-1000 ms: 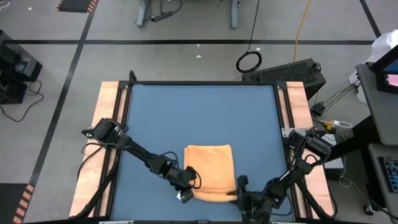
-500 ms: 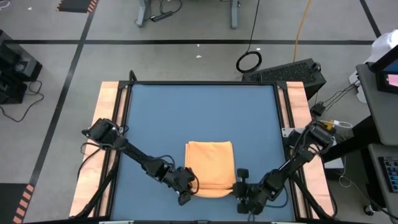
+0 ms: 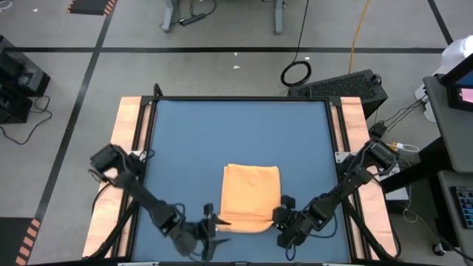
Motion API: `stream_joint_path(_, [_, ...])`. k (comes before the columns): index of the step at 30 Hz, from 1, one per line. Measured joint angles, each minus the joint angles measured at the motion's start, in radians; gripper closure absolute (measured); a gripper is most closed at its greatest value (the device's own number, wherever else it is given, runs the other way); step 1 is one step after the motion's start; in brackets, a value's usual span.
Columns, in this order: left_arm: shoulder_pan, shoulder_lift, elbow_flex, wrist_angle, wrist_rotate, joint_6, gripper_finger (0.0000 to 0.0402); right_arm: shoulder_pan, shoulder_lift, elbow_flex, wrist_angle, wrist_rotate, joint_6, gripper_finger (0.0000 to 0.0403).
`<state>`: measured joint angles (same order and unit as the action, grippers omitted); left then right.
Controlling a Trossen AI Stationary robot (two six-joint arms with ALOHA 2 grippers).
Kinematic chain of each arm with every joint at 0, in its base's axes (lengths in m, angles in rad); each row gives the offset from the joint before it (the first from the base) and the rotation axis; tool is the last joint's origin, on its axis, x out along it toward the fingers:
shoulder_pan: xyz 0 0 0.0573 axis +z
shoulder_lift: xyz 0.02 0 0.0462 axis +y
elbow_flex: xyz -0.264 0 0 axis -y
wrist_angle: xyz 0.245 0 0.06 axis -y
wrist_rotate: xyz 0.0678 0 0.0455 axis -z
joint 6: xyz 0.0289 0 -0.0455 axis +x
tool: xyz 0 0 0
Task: Roll towel
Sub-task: Roll the yellow towel
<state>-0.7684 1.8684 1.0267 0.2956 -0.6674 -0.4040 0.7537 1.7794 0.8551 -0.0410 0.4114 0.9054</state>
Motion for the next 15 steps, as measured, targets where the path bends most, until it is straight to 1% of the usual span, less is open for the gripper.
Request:
stream_joint_path(2, [-0.022,0.061,0.001,0.037,-0.083,0.101,0.0152,-0.009,0.000,0.000,-0.003,-0.004,0.014,0.0397])
stream_joint_path(5, [-0.032,0.136,0.026,0.056,-0.139,0.199,0.0135,-0.024,0.000,0.000,-0.015,-0.025,0.027,0.0397])
stream_joint_path(10, [-0.021,0.227,0.036,0.053,-0.153,0.192,0.0115,-0.028,0.000,0.001,-0.009,-0.041,0.034,0.0397])
stream_joint_path(15, [-0.007,0.241,0.038,0.060,-0.153,0.166,0.0114,-0.028,0.000,0.001,-0.009,-0.048,0.044,0.0397])
